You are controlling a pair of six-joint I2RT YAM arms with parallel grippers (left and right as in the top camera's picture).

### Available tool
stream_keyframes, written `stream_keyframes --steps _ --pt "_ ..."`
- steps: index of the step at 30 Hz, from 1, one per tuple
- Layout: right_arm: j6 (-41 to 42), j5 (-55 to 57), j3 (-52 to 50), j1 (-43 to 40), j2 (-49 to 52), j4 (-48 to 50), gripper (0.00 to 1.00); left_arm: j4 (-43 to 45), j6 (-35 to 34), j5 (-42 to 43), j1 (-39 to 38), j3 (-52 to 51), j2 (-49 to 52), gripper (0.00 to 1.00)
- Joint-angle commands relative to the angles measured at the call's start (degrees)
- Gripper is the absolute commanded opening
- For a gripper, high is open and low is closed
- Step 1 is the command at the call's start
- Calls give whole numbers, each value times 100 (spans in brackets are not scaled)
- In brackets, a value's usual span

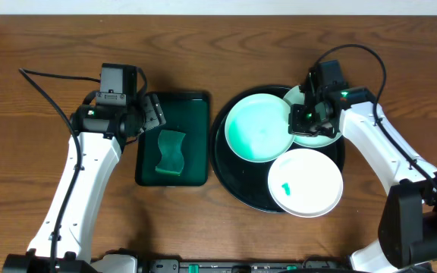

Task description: Clean dirty plates on tray and stack at the side

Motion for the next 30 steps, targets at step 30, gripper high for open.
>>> stream_keyframes --steps 30 --pt "-92 -319 136 24 -131 396 1 -13 15 -96 15 94 7 80"
